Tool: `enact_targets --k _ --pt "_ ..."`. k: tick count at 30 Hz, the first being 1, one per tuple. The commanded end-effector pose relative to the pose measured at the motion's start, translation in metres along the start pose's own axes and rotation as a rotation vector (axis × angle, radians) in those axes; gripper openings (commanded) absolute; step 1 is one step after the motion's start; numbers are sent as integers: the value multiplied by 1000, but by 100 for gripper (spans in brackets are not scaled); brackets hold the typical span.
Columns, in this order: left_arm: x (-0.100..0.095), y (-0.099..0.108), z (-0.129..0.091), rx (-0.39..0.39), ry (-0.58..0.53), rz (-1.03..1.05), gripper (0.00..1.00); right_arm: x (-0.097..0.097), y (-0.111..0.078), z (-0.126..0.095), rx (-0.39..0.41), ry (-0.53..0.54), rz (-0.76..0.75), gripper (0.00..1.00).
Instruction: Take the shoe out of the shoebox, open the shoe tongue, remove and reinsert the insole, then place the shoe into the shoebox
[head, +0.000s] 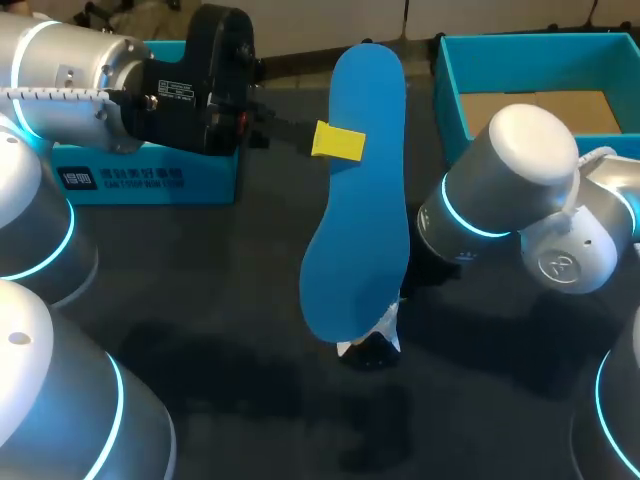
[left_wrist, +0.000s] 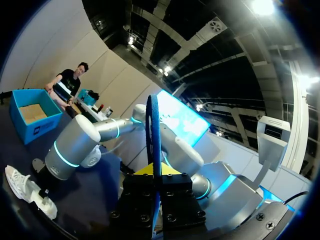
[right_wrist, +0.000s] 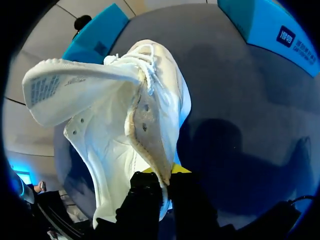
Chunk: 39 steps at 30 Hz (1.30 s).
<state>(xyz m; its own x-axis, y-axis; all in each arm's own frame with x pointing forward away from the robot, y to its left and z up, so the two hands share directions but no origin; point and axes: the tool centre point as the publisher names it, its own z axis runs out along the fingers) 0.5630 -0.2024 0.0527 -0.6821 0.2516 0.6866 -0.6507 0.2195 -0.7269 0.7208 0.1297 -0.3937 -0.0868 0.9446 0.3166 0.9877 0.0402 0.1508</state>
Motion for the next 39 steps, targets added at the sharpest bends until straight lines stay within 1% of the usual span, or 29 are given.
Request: enact_targets --k 1,6,8,14,17,33,34,36,37,39 --pt "0 1 0 -1 -1 0 0 0 -1 -5 2 16 3 100" --pt "0 1 0 -1 -1 0 0 5 -1 -19 5 73 6 100" --pt "0 1 0 -1 -1 0 0 8 0 -26 13 82 -2 100" --pt "0 1 0 -1 -1 0 0 16 3 -45 16 165 -44 100" --pt "0 1 0 -1 -1 0 0 21 7 -56 18 164 -66 100" --pt "0 1 0 -1 -1 0 0 21 7 -56 18 164 -66 100" --pt "0 1 0 -1 -1 0 0 22 8 -57 16 174 -63 100" --pt "0 1 0 -1 -1 0 0 23 9 -64 36 214 -59 100" --pt "0 1 0 -1 -1 0 0 24 10 -68 44 259 -48 100" --pt "0 1 0 -1 -1 0 0 25 10 -73 53 280 -53 100"
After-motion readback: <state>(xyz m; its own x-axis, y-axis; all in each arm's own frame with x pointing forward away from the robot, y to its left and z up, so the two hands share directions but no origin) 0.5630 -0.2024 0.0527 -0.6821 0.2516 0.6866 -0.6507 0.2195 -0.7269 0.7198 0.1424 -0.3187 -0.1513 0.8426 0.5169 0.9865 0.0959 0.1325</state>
